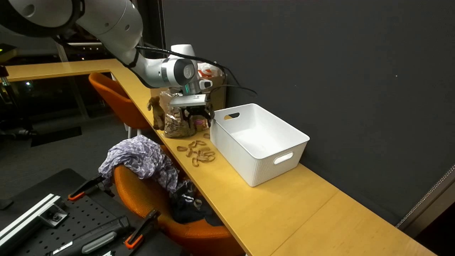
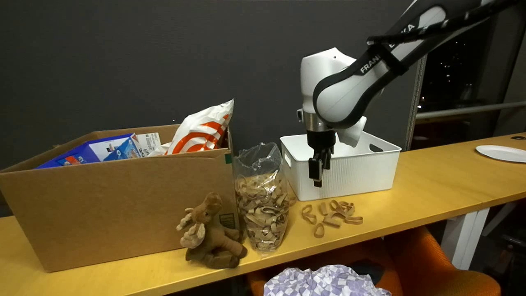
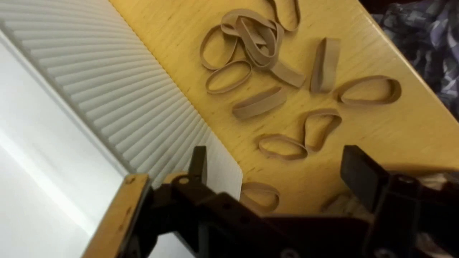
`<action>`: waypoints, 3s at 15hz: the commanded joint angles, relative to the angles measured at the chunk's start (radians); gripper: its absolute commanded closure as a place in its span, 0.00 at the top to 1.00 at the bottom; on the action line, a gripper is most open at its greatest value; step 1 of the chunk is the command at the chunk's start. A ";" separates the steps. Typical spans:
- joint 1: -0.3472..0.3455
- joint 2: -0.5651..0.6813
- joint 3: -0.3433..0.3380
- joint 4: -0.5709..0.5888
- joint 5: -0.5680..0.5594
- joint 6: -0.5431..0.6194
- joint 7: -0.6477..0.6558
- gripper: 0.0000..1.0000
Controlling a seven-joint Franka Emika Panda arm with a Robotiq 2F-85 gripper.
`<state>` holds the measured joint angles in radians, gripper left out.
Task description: Remove some rubber bands from the plastic
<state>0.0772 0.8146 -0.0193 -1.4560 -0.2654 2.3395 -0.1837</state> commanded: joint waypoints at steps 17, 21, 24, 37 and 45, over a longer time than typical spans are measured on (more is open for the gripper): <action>0.116 -0.093 0.100 0.258 0.003 -0.159 -0.062 0.00; 0.116 -0.017 0.124 0.304 0.026 -0.143 -0.132 0.00; 0.105 0.043 0.125 0.335 0.038 -0.132 -0.170 0.00; 0.078 0.208 0.185 0.395 0.069 -0.099 -0.379 0.32; 0.055 0.313 0.182 0.518 0.095 -0.180 -0.439 0.91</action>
<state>0.1474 1.0633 0.1452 -1.0384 -0.1973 2.2199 -0.5789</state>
